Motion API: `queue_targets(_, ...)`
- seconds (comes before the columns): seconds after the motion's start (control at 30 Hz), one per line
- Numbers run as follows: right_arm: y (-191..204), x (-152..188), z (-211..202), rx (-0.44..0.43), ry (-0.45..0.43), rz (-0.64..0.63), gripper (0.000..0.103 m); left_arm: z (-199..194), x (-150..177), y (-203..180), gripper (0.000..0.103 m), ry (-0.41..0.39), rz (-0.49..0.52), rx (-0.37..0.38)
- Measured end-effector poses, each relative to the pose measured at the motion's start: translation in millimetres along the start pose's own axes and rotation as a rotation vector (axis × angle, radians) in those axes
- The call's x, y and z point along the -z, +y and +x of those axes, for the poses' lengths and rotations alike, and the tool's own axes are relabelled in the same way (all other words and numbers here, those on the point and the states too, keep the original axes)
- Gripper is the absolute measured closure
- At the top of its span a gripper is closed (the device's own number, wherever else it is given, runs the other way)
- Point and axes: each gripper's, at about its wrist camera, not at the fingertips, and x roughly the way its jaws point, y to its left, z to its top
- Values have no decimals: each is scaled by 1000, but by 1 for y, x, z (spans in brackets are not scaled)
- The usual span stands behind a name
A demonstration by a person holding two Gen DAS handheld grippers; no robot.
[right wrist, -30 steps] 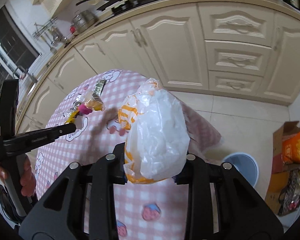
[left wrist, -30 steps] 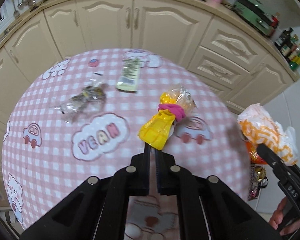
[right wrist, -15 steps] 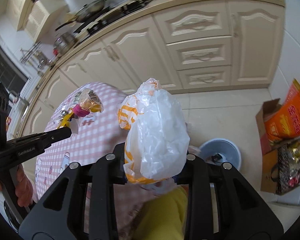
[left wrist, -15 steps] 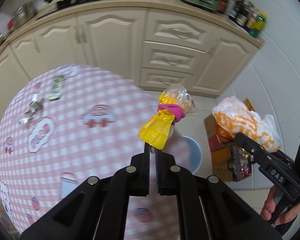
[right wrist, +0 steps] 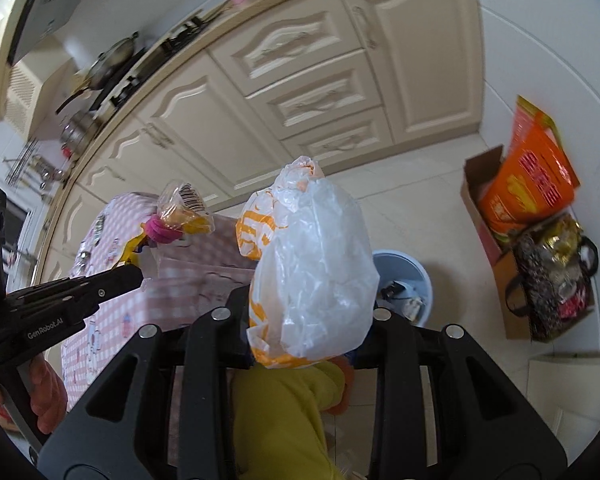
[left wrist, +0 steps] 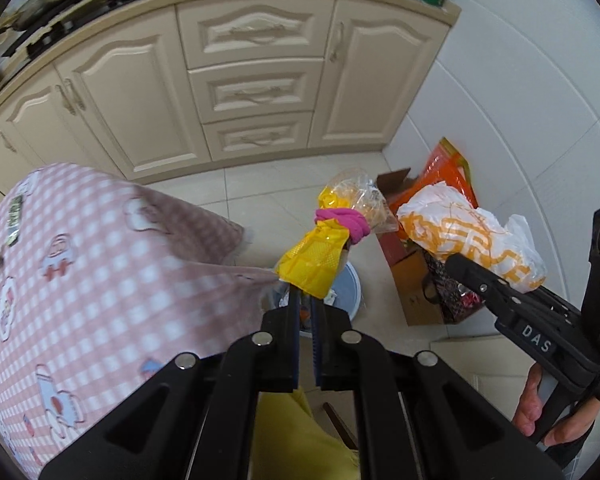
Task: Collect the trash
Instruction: 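Carry the bread bag and yellow candy from the table over the blue bin, then open both grippers over the blue bin to drop bag and candy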
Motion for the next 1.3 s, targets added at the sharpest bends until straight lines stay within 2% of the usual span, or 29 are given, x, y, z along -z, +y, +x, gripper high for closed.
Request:
queue_targets(0.07, -12, 3, 2, 8, 8, 25, 73, 13, -5, -7, 89, 14, -8, -7)
queue_targets(0.1, -16, 4, 3, 8, 13, 34, 72, 21, -8, -8, 66, 28, -14, -19)
queue_targets(0.17, -26, 7, 6, 1, 26, 67, 72, 42, -12, -9, 37, 67, -23, -44)
queue_targets(0.33, -29, 11, 17, 12, 53, 59, 71, 72, -8, 3, 37, 132, -44, -70)
queue_targets(0.47, -18, 8, 34, 9, 84, 46, 67, 71, -2, 10, 37, 131, -47, -80)
queue_targets(0.5, -16, 7, 37, 10, 86, 42, 58, 68, -1, 12, 37, 124, -46, -83)
queue_targets(0.53, -12, 5, 40, 10, 87, 38, 36, 65, 0, 15, 37, 117, -45, -84)
queue_targets(0.57, -8, 2, 43, 34, 91, 47, 26, 63, 0, 16, 37, 115, -48, -84)
queue_targets(0.6, -8, 2, 43, 34, 91, 47, 20, 60, 1, 19, 37, 112, -52, -84)
queue_targets(0.67, -3, 0, 43, 35, 78, 54, 20, 55, 3, 24, 37, 104, -62, -91)
queue_targets(0.9, 11, 5, 51, 48, 118, 12, 20, 44, 9, 38, 37, 91, -85, -86)
queue_targets(1.3, 23, 26, 47, 94, 159, 7, 20, 29, 28, 40, 37, 90, -90, -65)
